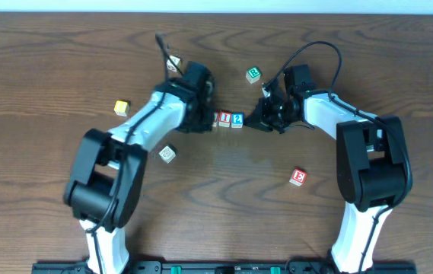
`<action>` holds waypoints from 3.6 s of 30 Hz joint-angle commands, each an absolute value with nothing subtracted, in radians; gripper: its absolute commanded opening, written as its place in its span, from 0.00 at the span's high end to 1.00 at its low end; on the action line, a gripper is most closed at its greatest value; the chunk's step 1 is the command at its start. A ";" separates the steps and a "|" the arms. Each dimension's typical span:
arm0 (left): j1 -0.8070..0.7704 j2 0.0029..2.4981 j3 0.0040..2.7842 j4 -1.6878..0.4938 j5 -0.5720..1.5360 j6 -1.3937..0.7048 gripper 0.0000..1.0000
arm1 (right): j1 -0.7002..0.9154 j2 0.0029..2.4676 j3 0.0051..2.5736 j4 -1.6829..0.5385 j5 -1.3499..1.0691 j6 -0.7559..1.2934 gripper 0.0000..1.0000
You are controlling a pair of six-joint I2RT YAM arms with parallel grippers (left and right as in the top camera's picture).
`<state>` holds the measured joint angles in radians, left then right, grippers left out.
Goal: Spell out Ai2
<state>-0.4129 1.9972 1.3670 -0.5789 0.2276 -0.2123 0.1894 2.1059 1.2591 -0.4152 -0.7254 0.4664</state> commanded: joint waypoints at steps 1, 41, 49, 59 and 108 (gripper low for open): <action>-0.365 1.969 1.364 -0.572 0.183 -0.221 0.94 | 0.197 2.121 1.259 -0.421 -0.737 0.455 0.98; -0.343 2.087 1.362 -0.430 0.393 -0.355 0.94 | 0.198 2.121 1.259 -0.411 -0.729 0.456 0.99; -0.368 2.088 1.362 -0.429 0.393 -0.373 0.94 | 0.198 2.121 1.259 -0.412 -0.730 0.456 0.99; -0.373 2.088 1.362 -0.430 0.385 -0.374 0.94 | 0.211 2.121 1.259 -0.411 -0.729 0.456 0.98; -0.230 0.522 0.745 -0.949 0.288 -0.364 0.05 | 0.099 0.443 0.927 -1.309 -0.215 0.402 0.01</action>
<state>-0.2306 0.5259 0.7406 -0.9382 0.2825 -0.3023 0.0929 0.4496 0.9333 -1.2999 -0.1997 0.3038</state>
